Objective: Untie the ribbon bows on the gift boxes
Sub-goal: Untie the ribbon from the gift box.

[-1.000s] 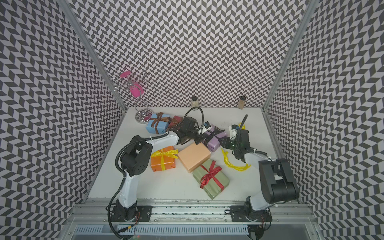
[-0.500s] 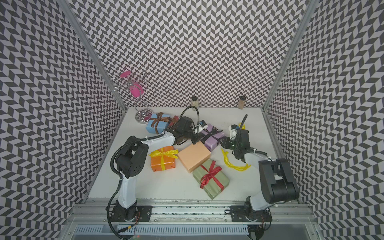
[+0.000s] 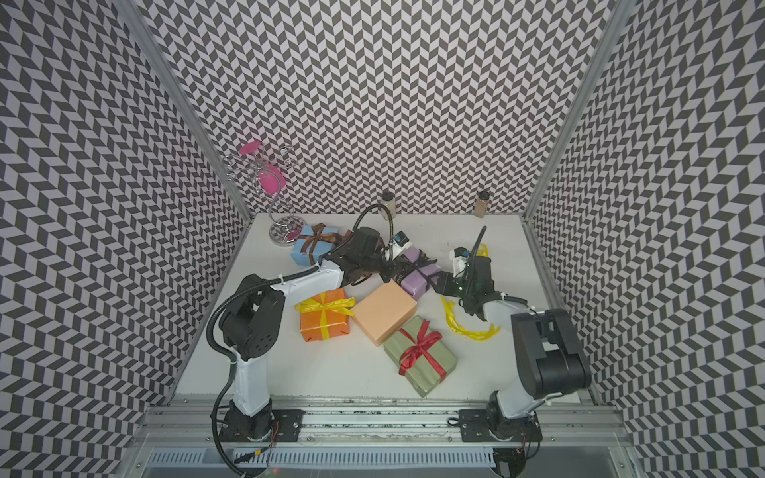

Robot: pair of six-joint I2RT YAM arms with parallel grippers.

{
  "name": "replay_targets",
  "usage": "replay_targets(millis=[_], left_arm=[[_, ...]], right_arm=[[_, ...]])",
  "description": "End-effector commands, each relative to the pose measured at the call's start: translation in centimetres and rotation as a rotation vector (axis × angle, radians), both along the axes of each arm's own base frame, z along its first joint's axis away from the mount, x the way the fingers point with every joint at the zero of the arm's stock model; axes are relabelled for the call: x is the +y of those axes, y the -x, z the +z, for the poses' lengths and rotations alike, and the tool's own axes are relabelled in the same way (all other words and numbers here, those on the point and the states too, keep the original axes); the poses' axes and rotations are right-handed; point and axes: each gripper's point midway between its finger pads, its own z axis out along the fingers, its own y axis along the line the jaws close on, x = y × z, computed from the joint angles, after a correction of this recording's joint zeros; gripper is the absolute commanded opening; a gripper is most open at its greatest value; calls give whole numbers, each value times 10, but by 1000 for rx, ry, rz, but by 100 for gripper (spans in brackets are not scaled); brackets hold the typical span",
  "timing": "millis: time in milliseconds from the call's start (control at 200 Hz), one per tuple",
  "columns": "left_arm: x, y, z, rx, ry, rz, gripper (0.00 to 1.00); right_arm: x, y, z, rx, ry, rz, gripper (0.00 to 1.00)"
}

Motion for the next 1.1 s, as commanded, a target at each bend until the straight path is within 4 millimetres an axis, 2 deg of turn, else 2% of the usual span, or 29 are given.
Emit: replay_targets(millis=[0,335,556,661,991,1097], left_arm=[[-4,7,36,-28,62,-23,0],[-5,11,62,-42,101,-30,0],[-5,8,52,-23,88,-25,0],[-7,6,42,-6,81,-23,0],[-10,4,37,0,87,-26,0],[-10,2,33,8,85,-20,0]], right_arm=[[3,-13,3,-34,2,-5,51],[2,-29,3,-30,7,-42,51],[6,-27,25,-86,-18,-30,50],[9,-30,29,-88,-22,-20,51],[24,-40,1,-25,2,-6,51],[21,-42,-13,4,50,-30,50]])
